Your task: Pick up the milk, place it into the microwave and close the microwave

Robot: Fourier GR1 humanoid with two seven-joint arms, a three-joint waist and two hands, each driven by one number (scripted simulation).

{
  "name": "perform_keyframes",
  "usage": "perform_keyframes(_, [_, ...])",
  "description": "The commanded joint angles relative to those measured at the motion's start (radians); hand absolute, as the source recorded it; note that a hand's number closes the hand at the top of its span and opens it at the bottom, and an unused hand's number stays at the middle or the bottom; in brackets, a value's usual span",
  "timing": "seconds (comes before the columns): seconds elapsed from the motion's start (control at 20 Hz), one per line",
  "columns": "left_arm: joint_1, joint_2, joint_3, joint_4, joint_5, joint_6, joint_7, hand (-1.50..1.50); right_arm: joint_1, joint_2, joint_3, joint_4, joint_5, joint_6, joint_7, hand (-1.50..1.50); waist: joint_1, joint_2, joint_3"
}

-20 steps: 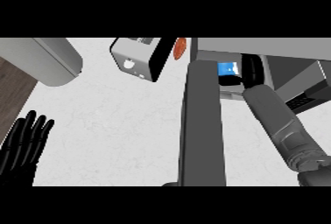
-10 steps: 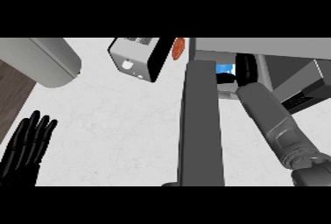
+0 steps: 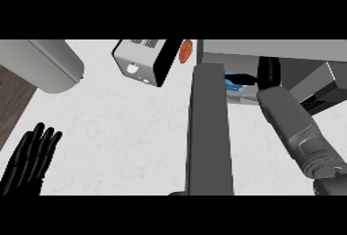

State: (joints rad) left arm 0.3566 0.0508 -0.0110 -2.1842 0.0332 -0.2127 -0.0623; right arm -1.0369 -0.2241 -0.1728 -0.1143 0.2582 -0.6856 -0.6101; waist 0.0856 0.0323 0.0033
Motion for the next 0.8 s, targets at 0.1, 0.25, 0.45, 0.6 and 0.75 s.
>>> perform_keyframes(0.1, [0.025,-0.018,-0.029,-0.019,-0.009,0.005,0.015,-1.50,0.024,-0.035,-0.029,-0.023,-0.020,-0.010,-0.057,-1.50,-0.017,-0.005,0.000])
perform_keyframes(0.25, [0.009,-0.028,-0.037,-0.036,-0.043,0.028,0.019,-1.50,0.038,-0.072,-0.049,-0.029,-0.035,0.028,-0.086,-1.50,-0.021,-0.005,0.000])
perform_keyframes(0.45, [0.090,-0.034,-0.065,-0.050,-0.053,0.010,-0.006,-1.50,0.040,-0.091,-0.071,-0.031,-0.058,0.115,-0.096,-1.50,-0.027,-0.013,-0.001])
perform_keyframes(0.6, [0.036,-0.050,-0.073,-0.007,-0.071,0.033,0.007,-1.50,0.018,-0.095,-0.082,-0.024,-0.070,0.197,-0.095,-1.50,-0.027,-0.009,-0.001])
perform_keyframes(0.75, [0.093,-0.044,-0.061,-0.078,-0.046,0.029,0.030,-1.50,0.104,-0.065,-0.108,-0.044,-0.103,0.248,-0.174,-1.50,-0.043,-0.019,-0.001])
